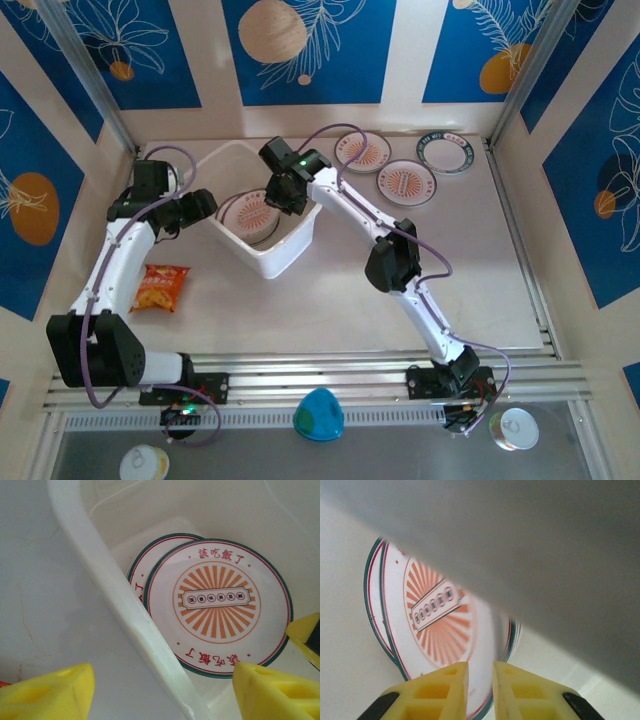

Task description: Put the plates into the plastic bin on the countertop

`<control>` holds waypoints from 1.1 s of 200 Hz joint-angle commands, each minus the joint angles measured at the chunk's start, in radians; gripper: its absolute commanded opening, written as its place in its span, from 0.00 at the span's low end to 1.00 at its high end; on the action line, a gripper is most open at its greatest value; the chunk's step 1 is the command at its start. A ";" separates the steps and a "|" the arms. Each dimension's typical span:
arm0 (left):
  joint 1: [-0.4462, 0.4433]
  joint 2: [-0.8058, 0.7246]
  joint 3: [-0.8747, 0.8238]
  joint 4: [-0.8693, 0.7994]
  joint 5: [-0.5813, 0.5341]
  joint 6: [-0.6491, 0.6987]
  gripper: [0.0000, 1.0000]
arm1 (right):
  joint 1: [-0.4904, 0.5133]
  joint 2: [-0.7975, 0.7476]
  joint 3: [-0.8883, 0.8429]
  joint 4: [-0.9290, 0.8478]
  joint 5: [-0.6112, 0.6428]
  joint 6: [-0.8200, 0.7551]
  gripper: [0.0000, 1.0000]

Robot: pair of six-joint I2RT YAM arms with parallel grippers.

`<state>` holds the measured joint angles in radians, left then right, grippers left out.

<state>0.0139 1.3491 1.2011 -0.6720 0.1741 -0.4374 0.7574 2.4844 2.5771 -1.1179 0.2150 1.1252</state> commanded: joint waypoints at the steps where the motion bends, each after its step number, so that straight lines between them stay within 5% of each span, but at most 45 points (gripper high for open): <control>1: 0.012 -0.030 -0.015 0.000 0.021 0.022 0.73 | 0.031 0.092 -0.016 -0.120 -0.088 0.060 0.22; 69: 0.012 -0.033 -0.023 -0.017 0.022 0.029 0.74 | 0.041 0.060 -0.007 -0.115 -0.051 0.038 0.27; 126: 0.011 0.003 0.017 -0.080 0.053 0.025 0.74 | 0.058 -0.155 -0.037 -0.076 0.114 -0.085 0.34; 162: 0.007 0.044 0.047 -0.131 0.052 0.003 0.74 | 0.046 -0.367 -0.201 -0.012 0.259 -0.204 0.45; 220: -0.062 0.131 0.126 -0.200 -0.031 -0.026 0.73 | -0.091 -0.649 -0.583 0.149 0.276 -0.414 0.63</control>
<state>-0.0135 1.4502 1.2724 -0.8101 0.1902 -0.4461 0.7166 1.8828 2.1147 -1.0286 0.4461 0.8333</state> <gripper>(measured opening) 0.735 0.596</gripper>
